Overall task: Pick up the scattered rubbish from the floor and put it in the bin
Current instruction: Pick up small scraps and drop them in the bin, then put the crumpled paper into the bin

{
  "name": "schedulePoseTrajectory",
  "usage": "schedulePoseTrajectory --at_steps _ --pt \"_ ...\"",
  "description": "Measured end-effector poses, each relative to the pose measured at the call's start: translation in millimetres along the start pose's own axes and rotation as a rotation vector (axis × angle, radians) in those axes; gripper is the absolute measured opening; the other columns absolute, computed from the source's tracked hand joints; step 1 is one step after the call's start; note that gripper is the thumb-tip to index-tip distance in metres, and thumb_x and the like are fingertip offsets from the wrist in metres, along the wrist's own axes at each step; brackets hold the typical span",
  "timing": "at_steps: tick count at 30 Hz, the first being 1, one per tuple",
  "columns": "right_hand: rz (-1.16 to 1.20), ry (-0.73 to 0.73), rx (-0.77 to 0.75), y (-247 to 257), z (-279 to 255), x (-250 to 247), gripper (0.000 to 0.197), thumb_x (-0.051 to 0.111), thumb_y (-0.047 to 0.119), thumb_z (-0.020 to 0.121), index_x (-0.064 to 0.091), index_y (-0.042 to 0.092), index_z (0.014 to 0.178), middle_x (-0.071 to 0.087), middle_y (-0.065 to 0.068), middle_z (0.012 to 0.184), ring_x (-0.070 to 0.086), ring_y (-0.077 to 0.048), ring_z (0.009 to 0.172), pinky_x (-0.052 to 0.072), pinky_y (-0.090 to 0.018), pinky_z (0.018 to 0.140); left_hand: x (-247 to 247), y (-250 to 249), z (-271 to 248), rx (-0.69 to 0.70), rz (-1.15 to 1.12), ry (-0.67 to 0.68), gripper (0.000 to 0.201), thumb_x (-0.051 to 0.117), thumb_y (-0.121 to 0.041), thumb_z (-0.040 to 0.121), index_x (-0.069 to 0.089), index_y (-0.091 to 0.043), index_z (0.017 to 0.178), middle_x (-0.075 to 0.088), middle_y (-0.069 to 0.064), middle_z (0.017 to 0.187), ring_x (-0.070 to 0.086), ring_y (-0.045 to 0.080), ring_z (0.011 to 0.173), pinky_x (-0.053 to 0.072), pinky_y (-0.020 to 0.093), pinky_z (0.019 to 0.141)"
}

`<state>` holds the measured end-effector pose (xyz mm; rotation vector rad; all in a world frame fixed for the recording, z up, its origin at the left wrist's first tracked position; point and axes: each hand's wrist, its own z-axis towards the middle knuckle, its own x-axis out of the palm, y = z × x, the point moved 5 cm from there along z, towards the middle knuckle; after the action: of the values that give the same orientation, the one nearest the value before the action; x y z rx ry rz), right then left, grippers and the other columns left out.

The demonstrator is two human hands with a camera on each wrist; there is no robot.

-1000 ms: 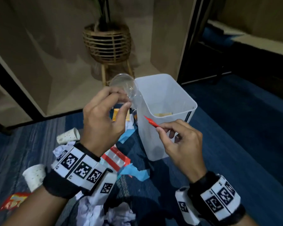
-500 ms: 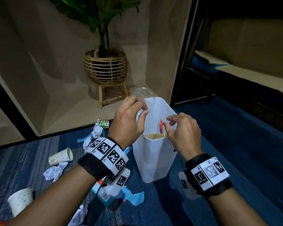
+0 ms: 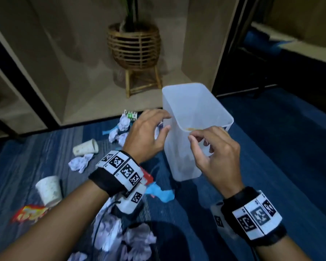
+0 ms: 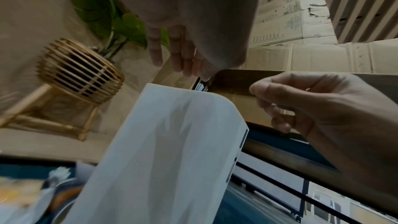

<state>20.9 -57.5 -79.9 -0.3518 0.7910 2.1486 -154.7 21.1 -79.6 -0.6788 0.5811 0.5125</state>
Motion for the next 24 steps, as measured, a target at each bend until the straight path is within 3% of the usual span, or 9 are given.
schedulePoseTrajectory --at_steps 2,4,8,11,14,17,21,24 --pt "0.042 0.078 -0.021 7.9 -19.4 13.2 0.003 0.072 0.011 0.09 0.074 0.01 0.089 0.066 0.001 0.081 0.051 -0.009 0.076 0.037 -0.017 0.071 2.3 12.0 -33.3 -0.076 0.026 0.062 0.015 0.065 -0.019 0.087 0.069 -0.014 0.101 0.069 -0.001 0.104 0.06 0.016 0.102 0.045 0.027 0.095" --pt "0.07 0.174 -0.002 8.3 -41.7 34.1 0.004 0.071 0.013 0.091 0.074 0.011 0.09 0.066 0.002 0.083 0.052 -0.009 0.077 0.039 -0.018 0.069 13.0 24.6 -71.0 -0.168 0.056 0.236 0.009 0.065 -0.024 0.087 0.068 -0.019 0.093 0.068 -0.004 0.096 0.061 0.014 0.093 0.048 0.032 0.089" --pt "0.05 0.423 0.096 -10.4 -88.8 90.7 0.006 0.072 0.015 0.086 0.072 0.016 0.092 0.067 0.002 0.086 0.061 -0.017 0.082 0.053 -0.034 0.07 43.1 52.1 -149.3 -0.364 0.1 0.613 0.015 0.067 -0.034 0.084 0.069 -0.022 0.093 0.068 -0.005 0.096 0.062 0.017 0.092 0.048 0.026 0.08" --pt "-0.018 0.657 0.172 -25.4 -121.4 132.3 0.014 0.072 0.016 0.083 0.072 0.017 0.097 0.069 -0.002 0.092 0.064 -0.026 0.091 0.056 -0.042 0.075 62.3 68.8 -197.3 -0.459 0.115 0.812 0.024 0.066 -0.044 0.078 0.063 -0.025 0.092 0.067 -0.002 0.096 0.062 0.023 0.094 0.05 0.03 0.078" --pt "-0.105 0.876 0.208 -37.0 -148.3 164.7 0.024 0.071 0.021 0.084 0.07 0.013 0.107 0.068 -0.009 0.102 0.062 -0.032 0.101 0.054 -0.042 0.082 77.3 77.3 -229.7 -0.45 0.143 0.934 0.034 0.063 -0.052 0.073 0.059 -0.025 0.093 0.067 0.003 0.098 0.064 0.028 0.095 0.051 0.034 0.077" --pt "-0.224 1.026 0.153 -45.2 -167.7 187.4 0.035 0.072 0.03 0.085 0.066 0.011 0.115 0.067 -0.011 0.111 0.06 -0.033 0.107 0.051 -0.04 0.088 85.7 74.5 -245.4 -0.382 0.218 1.039 0.036 0.069 -0.05 0.074 0.061 -0.023 0.097 0.067 0.004 0.099 0.064 0.028 0.096 0.05 0.035 0.077" --pt "-0.365 1.126 0.093 -52.9 -182.0 199.2 0.038 0.074 0.035 0.084 0.062 0.011 0.111 0.066 -0.011 0.114 0.06 -0.034 0.107 0.049 -0.041 0.088 94.3 73.2 -257.6 -0.375 0.207 1.148 0.061 0.078 -0.048 0.066 0.054 -0.029 0.119 0.062 0.005 0.108 0.061 0.028 0.099 0.053 0.038 0.081" --pt "-0.361 1.128 0.12 -57.6 -188.3 198.6 0.029 0.069 0.024 0.088 0.063 0.007 0.11 0.063 -0.012 0.112 0.06 -0.035 0.107 0.052 -0.042 0.084 99.2 75.0 -263.1 -0.389 0.18 1.095 0.049 0.076 -0.036 0.072 0.057 -0.026 0.116 0.059 0.005 0.108 0.062 0.032 0.1 0.053 0.043 0.082"
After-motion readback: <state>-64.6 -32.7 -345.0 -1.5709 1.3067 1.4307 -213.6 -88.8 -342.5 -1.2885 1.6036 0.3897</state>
